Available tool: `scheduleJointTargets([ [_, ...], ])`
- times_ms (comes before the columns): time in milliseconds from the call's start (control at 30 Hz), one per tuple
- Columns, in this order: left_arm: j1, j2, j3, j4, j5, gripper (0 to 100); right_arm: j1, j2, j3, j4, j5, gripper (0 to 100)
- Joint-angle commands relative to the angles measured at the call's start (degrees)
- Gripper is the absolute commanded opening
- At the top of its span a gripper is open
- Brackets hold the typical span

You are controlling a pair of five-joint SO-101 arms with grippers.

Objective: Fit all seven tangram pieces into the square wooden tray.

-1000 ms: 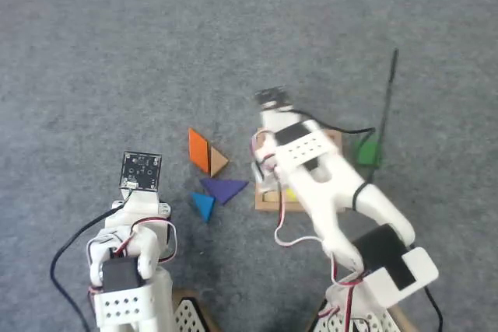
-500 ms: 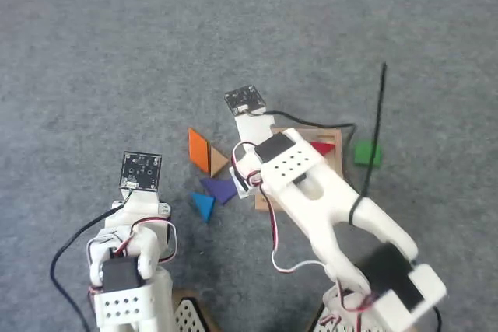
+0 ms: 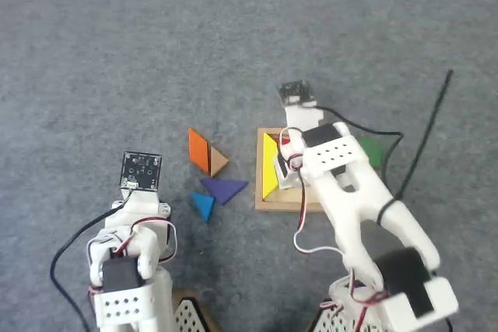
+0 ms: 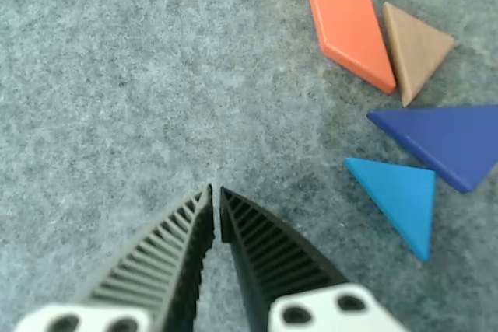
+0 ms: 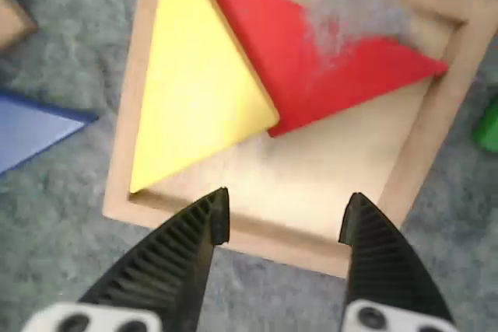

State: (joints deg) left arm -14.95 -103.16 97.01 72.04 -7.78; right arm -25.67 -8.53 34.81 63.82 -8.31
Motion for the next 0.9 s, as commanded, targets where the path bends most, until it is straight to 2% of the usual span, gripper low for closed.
scheduleJointTargets([
  [0, 0.0, -0.7, -0.5, 0.3, -0.4, 2, 1.0, 2.9, -0.3, -5.2, 0.9, 24.0],
  [133, 0.0, -0.7, -0.5, 0.3, -0.4, 2, 1.2, 7.0, -0.4, -9.2, 1.0, 24.0],
  [467, 0.0, -0.7, -0.5, 0.3, -0.4, 2, 10.0, 15.1, -10.5, -11.3, 1.0, 23.9],
  [767, 0.0, -0.7, -0.5, 0.3, -0.4, 2, 10.7, 15.6, -14.7, -11.0, 1.0, 23.9],
  [867, 0.0, -0.7, -0.5, 0.3, -0.4, 2, 10.3, 15.4, -14.9, -7.3, 1.0, 23.9],
])
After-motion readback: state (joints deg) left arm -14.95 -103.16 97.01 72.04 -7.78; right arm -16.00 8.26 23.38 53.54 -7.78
